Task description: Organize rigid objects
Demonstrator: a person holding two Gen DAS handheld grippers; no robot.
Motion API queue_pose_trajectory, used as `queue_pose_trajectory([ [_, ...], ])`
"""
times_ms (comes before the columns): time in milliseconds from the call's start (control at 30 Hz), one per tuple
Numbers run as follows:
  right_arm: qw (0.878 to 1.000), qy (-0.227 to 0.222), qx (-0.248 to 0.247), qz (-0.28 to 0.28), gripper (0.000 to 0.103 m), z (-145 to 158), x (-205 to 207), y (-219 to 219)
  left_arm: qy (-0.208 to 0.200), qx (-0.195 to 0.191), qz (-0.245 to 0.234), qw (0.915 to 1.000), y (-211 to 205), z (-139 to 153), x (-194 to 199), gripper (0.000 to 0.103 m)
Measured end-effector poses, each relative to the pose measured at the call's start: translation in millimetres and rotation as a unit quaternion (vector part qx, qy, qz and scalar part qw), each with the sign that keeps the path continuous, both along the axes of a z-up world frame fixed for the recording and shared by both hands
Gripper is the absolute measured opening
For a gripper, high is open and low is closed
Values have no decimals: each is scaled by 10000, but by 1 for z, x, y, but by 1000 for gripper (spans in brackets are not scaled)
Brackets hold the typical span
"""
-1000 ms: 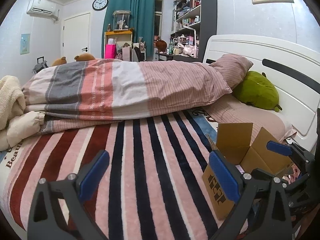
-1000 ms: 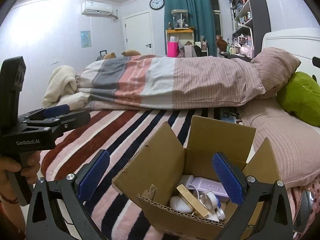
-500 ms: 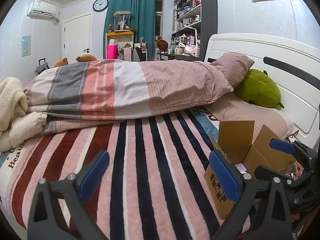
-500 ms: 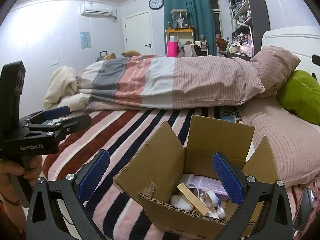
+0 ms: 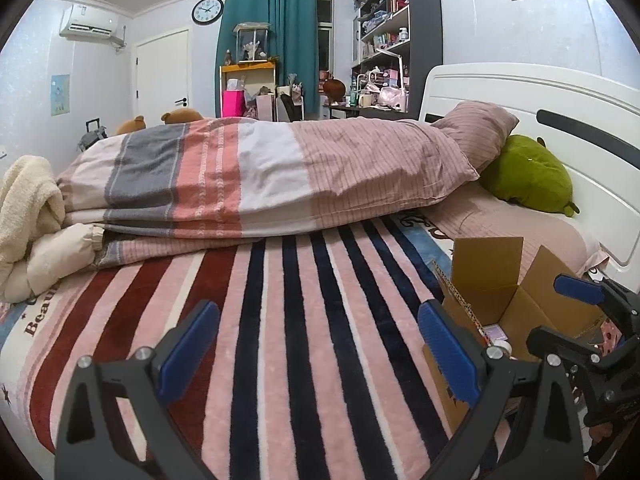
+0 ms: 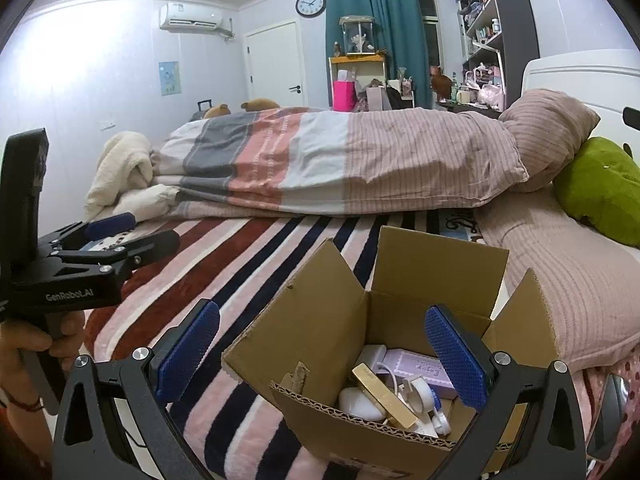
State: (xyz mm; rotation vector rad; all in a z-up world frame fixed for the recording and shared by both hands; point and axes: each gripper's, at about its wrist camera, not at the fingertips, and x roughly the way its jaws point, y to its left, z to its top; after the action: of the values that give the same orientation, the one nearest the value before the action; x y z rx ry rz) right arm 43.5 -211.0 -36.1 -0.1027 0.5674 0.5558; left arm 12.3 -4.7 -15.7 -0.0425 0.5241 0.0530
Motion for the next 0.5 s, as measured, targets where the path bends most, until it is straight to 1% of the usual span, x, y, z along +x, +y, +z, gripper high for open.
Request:
queue_pose_trajectory([
  [500,10000,27,26,16,103,0,-1,2,-9,41,63,10000,-2,-3,1,99],
])
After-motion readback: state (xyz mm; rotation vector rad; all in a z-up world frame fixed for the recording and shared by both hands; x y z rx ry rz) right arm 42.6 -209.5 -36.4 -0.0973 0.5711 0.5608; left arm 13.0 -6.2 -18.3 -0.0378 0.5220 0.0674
